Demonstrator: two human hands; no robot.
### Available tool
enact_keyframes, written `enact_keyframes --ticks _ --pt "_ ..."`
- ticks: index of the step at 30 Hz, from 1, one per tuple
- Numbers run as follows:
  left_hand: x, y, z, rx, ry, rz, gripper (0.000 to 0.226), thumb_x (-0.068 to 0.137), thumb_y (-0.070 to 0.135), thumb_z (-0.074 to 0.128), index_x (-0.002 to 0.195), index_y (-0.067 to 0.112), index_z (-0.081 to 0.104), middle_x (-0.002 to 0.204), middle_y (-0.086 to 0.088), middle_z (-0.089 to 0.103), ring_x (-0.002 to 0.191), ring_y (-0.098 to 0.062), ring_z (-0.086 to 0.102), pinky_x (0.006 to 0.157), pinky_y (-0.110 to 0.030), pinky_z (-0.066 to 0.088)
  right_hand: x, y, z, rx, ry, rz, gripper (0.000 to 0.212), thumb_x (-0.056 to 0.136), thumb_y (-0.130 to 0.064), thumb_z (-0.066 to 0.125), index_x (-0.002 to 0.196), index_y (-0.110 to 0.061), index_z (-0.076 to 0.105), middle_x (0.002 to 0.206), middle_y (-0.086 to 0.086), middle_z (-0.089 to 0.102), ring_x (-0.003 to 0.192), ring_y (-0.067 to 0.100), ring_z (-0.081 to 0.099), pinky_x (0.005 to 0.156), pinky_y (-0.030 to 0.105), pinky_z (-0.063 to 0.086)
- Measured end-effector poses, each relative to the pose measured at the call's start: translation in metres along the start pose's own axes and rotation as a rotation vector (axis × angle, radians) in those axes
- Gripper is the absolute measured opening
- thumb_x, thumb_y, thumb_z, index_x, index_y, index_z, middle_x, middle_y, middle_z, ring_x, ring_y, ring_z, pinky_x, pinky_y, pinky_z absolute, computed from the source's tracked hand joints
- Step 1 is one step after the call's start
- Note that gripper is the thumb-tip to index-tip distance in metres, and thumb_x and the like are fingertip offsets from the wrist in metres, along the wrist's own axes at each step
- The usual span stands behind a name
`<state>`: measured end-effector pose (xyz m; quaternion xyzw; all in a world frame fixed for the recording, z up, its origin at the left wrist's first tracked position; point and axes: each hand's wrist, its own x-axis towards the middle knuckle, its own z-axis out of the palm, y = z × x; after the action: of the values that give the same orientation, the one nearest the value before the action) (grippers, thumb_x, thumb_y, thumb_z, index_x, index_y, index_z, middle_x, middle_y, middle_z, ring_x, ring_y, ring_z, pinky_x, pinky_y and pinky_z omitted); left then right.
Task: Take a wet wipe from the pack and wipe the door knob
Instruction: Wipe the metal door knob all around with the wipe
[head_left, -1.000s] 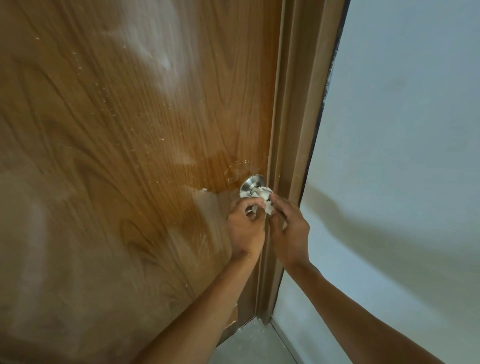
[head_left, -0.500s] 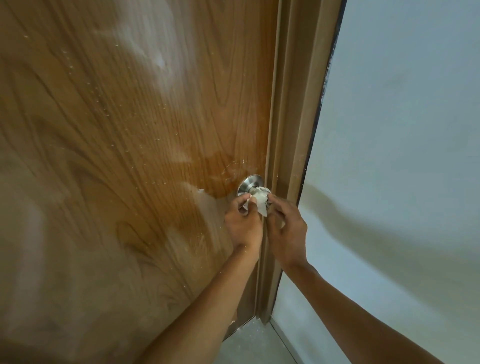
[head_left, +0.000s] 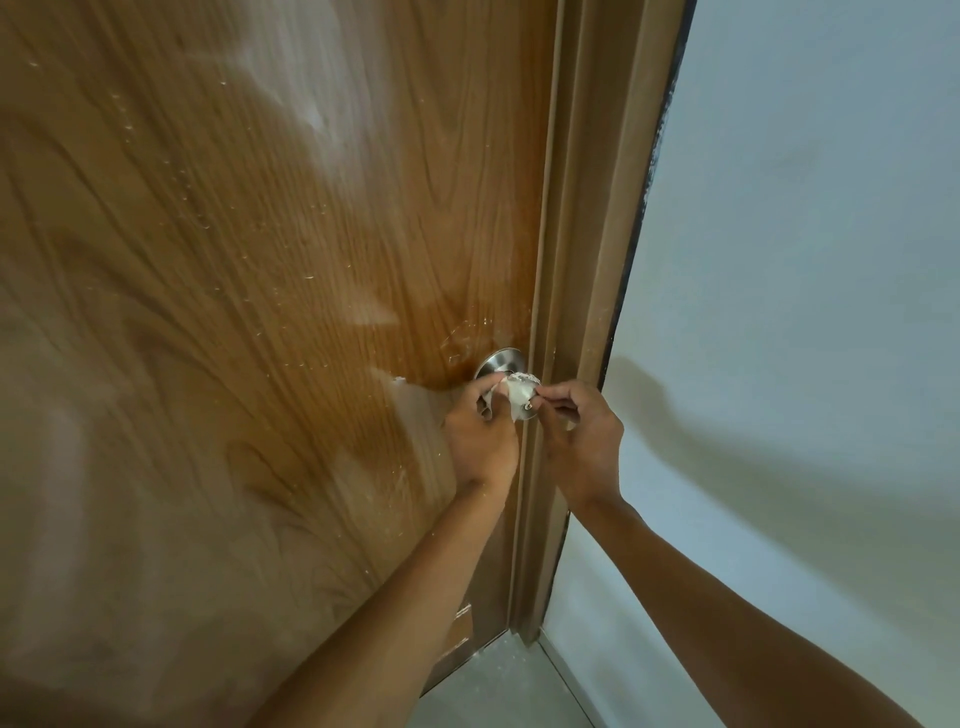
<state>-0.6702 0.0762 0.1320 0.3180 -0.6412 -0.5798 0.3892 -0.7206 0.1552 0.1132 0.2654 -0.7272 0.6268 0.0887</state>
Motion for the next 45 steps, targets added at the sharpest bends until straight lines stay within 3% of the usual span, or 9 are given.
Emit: enact_keyframes --ticks 5,11,17,20,30,34,40,42,45 --pt "0.003 0.001 -0.001 -0.073 0.029 -0.099 0.016 0.094 0.013 0.06 0.107 0.013 0.071 0.101 0.001 0.07 0.089 -0.005 0.066 0.066 -0.003 0.049 0.001 0.002 0.0 -0.022 -0.007 -0.036 0.006 0.089 -0.02 0.066 0.095 -0.019 0.067 0.088 -0.026 0.061 0.086 -0.011 0.06 0.073 0.002 0.046" --pt "-0.008 -0.007 -0.003 0.031 0.001 0.18 0.017 0.092 0.008 0.061 0.106 0.012 0.071 0.111 -0.002 0.07 0.103 -0.009 0.065 0.085 -0.009 0.051 0.002 0.004 -0.001 -0.02 -0.016 -0.045 0.008 0.09 -0.017 0.065 0.097 -0.017 0.068 0.088 -0.026 0.061 0.088 -0.008 0.061 0.075 0.004 0.047" --pt "0.015 -0.002 -0.002 0.103 -0.051 0.129 0.018 0.093 0.015 0.061 0.109 0.011 0.071 0.107 -0.001 0.072 0.101 -0.011 0.066 0.085 -0.016 0.053 0.002 0.001 -0.003 -0.01 -0.025 -0.04 0.006 0.089 -0.018 0.067 0.093 -0.022 0.065 0.086 -0.026 0.061 0.085 -0.01 0.06 0.072 0.003 0.047" --pt "-0.001 -0.005 -0.003 0.056 0.027 0.099 0.016 0.092 0.01 0.063 0.106 0.008 0.071 0.096 0.01 0.067 0.091 -0.005 0.065 0.076 -0.004 0.049 0.002 0.003 -0.002 0.0 -0.02 -0.033 0.007 0.09 -0.022 0.066 0.095 -0.017 0.067 0.088 -0.023 0.062 0.085 -0.01 0.061 0.071 0.003 0.047" --pt "0.008 0.001 -0.003 0.196 -0.057 0.245 0.02 0.094 0.011 0.059 0.111 0.01 0.07 0.112 -0.004 0.071 0.106 -0.013 0.064 0.079 0.004 0.041 0.001 -0.002 -0.002 -0.025 -0.029 -0.014 0.005 0.09 -0.022 0.066 0.094 -0.02 0.066 0.087 -0.025 0.062 0.085 -0.01 0.06 0.07 0.002 0.046" --pt "0.003 0.0 -0.01 0.192 -0.082 0.267 0.018 0.092 0.007 0.061 0.107 0.009 0.071 0.106 -0.002 0.07 0.1 -0.012 0.065 0.078 -0.004 0.048 0.0 -0.002 -0.006 -0.045 -0.061 -0.008 0.006 0.091 -0.021 0.065 0.096 -0.022 0.066 0.089 -0.026 0.062 0.087 -0.01 0.061 0.072 0.002 0.046" --pt "-0.011 -0.003 -0.028 0.041 -0.124 0.194 0.011 0.087 0.01 0.069 0.097 0.015 0.068 0.09 0.013 0.068 0.081 0.007 0.064 0.07 -0.004 0.047 -0.01 -0.005 -0.006 -0.017 -0.03 -0.009 0.018 0.093 -0.022 0.061 0.108 -0.017 0.069 0.099 -0.013 0.068 0.091 -0.006 0.061 0.07 0.003 0.046" --pt "-0.014 0.001 -0.026 -0.051 -0.102 0.122 0.01 0.086 0.014 0.071 0.095 0.014 0.066 0.09 0.006 0.07 0.08 0.003 0.065 0.069 -0.009 0.051 -0.013 -0.01 -0.004 0.027 -0.061 0.005 0.027 0.094 -0.029 0.057 0.116 -0.017 0.067 0.108 -0.009 0.069 0.097 -0.003 0.062 0.073 0.005 0.048" --pt "-0.016 0.007 -0.022 -0.161 -0.216 0.041 0.009 0.087 0.012 0.069 0.096 0.012 0.067 0.096 -0.002 0.072 0.088 -0.01 0.069 0.073 -0.021 0.058 -0.012 -0.014 -0.003 0.079 -0.139 0.01 0.032 0.094 -0.033 0.056 0.121 -0.019 0.066 0.114 -0.004 0.071 0.104 0.008 0.065 0.083 0.022 0.056"
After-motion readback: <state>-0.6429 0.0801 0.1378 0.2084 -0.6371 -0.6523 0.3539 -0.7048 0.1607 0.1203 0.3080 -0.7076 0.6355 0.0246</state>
